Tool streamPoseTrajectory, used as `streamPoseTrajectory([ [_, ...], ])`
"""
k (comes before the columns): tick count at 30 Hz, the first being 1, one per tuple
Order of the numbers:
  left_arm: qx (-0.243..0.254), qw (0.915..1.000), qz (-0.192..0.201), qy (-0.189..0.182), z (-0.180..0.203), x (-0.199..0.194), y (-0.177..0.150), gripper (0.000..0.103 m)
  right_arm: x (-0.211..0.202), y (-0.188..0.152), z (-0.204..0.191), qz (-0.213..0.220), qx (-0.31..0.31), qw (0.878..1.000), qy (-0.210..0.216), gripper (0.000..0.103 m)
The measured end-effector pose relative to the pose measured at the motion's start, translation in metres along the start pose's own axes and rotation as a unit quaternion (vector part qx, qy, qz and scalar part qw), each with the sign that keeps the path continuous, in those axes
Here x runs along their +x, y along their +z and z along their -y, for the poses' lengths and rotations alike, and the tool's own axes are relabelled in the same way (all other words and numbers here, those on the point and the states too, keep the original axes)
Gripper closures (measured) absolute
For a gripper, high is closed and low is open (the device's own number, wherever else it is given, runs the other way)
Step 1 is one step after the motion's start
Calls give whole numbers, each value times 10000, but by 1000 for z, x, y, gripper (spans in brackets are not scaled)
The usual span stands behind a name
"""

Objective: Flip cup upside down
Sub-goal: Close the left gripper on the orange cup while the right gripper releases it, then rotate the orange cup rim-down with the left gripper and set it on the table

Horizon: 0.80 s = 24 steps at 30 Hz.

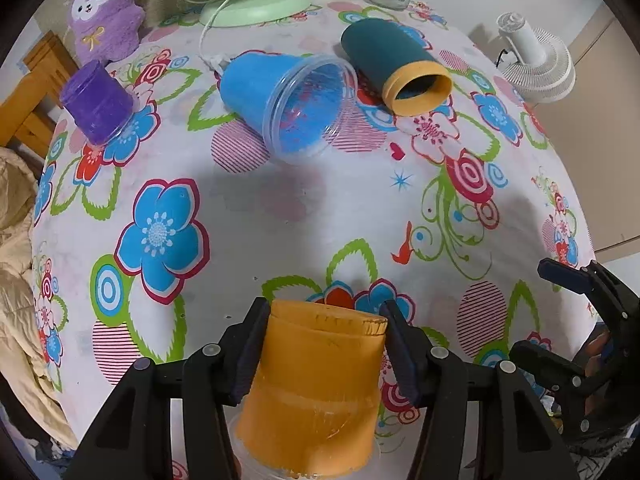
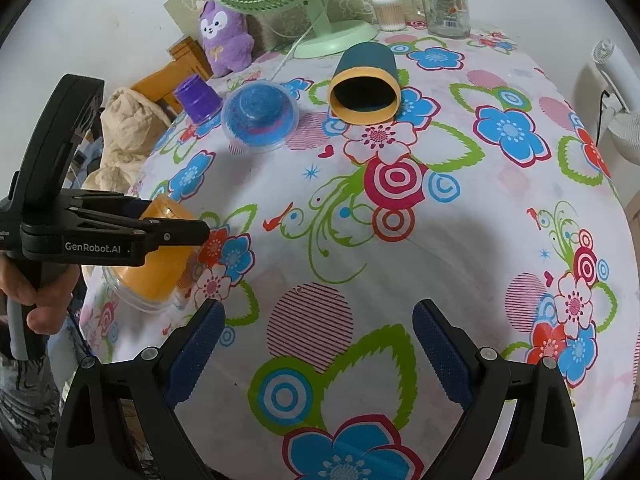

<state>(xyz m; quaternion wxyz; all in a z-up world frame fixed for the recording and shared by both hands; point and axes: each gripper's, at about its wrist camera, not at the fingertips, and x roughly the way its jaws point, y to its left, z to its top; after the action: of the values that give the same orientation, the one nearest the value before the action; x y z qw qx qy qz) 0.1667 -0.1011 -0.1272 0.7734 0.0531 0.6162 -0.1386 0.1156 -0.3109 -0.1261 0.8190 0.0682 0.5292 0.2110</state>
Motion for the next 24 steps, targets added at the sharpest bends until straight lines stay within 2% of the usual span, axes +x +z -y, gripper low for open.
streamPoseTrajectory([
  [7, 10, 9990, 424, -123, 3, -24, -3, 45, -4, 1, 1, 51, 9, 10000, 33, 7],
  [16, -234, 9937, 1076, -188, 0, -53, -4, 45, -5, -1, -4, 49, -55, 10000, 67, 7],
  [24, -233, 9926, 1175, -204, 3, -58, -8, 45, -8, -4, -8, 47, -93, 9999, 59, 7],
])
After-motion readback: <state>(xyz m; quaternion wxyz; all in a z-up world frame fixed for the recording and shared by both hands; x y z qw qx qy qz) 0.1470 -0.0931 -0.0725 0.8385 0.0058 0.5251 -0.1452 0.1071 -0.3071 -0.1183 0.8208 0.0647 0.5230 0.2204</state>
